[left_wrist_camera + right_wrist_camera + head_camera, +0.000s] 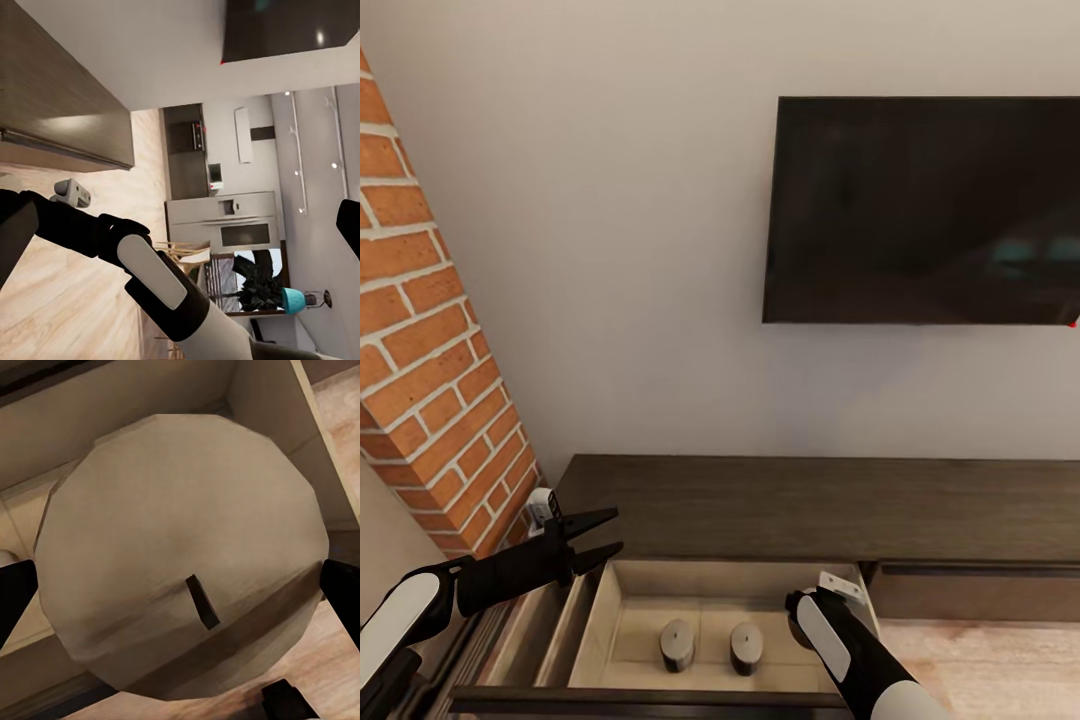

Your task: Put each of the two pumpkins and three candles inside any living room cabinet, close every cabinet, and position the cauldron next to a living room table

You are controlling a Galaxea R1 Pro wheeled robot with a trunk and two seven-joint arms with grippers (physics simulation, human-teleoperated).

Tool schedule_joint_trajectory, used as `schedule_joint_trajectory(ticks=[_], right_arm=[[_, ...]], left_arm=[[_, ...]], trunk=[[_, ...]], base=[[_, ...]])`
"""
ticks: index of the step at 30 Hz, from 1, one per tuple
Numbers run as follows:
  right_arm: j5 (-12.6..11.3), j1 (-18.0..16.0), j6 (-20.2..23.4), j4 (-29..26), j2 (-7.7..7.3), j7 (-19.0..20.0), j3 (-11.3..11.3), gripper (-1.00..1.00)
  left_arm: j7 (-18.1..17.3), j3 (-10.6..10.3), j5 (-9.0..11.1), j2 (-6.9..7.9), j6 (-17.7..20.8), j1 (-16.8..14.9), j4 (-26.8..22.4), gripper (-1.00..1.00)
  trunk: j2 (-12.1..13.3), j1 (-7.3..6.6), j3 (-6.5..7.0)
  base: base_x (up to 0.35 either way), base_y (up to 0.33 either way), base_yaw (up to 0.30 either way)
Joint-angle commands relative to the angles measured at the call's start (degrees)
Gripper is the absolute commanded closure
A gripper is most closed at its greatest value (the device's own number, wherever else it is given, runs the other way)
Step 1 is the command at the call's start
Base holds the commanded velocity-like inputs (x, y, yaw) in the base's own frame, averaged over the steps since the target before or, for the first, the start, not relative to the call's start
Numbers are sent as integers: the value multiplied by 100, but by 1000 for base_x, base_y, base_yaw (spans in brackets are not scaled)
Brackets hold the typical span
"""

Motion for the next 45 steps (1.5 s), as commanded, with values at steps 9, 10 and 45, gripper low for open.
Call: schedule_joint_trajectory(ticks=[9,10,45], right_arm=[[-28,-4,26,-9,-6,-42,24,100],[-28,-4,26,-9,-7,-42,24,100],[-37,-4,23,-9,-18,-42,16,100]], left_arm=[[-58,-22,-45,4,3,-5,6,-100],[-58,-27,-45,4,3,-5,7,-100],[-58,-15,-52,-1,3,-5,9,-100]], trunk=[[-366,198,-168],[-406,220,-185],[-1809,989,-814]], base=[[0,0,0],[0,0,0],[0,0,0]])
